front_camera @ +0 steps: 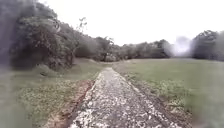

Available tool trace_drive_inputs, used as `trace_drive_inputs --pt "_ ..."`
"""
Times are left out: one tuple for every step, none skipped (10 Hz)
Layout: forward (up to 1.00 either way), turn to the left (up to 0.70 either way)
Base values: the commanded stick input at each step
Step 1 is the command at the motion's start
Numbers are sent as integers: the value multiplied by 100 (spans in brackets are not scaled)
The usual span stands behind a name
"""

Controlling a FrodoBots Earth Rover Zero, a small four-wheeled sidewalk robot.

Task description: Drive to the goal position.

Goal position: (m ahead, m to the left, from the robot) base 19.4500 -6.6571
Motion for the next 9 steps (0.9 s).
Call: trace_drive_inputs --pt "70 13" --pt "70 29" --pt "70 32" --pt "70 28" --pt "70 2" --pt "70 1" --pt "70 0" --pt "70 0" --pt "70 0"
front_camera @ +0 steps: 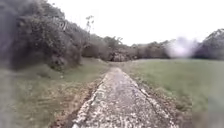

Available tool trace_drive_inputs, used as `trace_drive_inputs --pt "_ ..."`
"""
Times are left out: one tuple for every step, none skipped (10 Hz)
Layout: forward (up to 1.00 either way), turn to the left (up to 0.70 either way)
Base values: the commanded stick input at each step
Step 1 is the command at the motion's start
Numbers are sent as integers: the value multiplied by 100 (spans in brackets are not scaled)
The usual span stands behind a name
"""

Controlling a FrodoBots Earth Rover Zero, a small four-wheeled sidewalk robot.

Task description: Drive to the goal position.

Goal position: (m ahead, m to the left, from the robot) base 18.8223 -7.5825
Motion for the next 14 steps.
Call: trace_drive_inputs --pt "70 0" --pt "70 0" --pt "70 0" --pt "70 0" --pt "70 0" --pt "70 0" --pt "70 0" --pt "70 0" --pt "70 0" --pt "70 0" --pt "70 0" --pt "70 -1" --pt "70 -2" --pt "70 -2"
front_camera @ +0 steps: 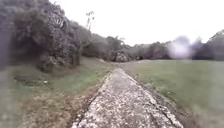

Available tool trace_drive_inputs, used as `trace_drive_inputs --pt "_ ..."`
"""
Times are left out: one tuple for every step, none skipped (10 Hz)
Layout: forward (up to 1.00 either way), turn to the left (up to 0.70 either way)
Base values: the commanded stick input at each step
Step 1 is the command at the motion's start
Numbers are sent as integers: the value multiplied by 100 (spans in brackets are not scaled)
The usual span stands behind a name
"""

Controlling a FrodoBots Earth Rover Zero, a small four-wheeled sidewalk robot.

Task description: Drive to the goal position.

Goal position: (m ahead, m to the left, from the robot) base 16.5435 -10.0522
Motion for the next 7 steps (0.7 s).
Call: trace_drive_inputs --pt "70 -2" --pt "70 -1" --pt "70 -1" --pt "70 -2" --pt "70 -2" --pt "70 -2" --pt "70 -3"
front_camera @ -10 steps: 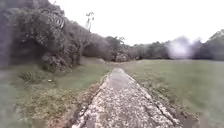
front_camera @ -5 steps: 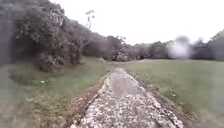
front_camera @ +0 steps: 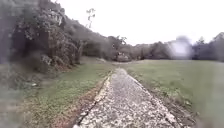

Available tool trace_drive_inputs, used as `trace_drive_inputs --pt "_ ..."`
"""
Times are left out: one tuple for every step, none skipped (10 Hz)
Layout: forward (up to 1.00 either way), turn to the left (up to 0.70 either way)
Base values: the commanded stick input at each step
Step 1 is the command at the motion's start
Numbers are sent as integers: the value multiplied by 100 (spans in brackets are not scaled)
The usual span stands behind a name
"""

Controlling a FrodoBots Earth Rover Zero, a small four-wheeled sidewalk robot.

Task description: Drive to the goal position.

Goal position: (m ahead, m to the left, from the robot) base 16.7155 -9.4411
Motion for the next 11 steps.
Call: trace_drive_inputs --pt "70 -5" --pt "70 -35" --pt "70 -35" --pt "70 -11" --pt "70 -8" --pt "70 0" --pt "70 0" --pt "70 0" --pt "70 0" --pt "70 0" --pt "70 0"
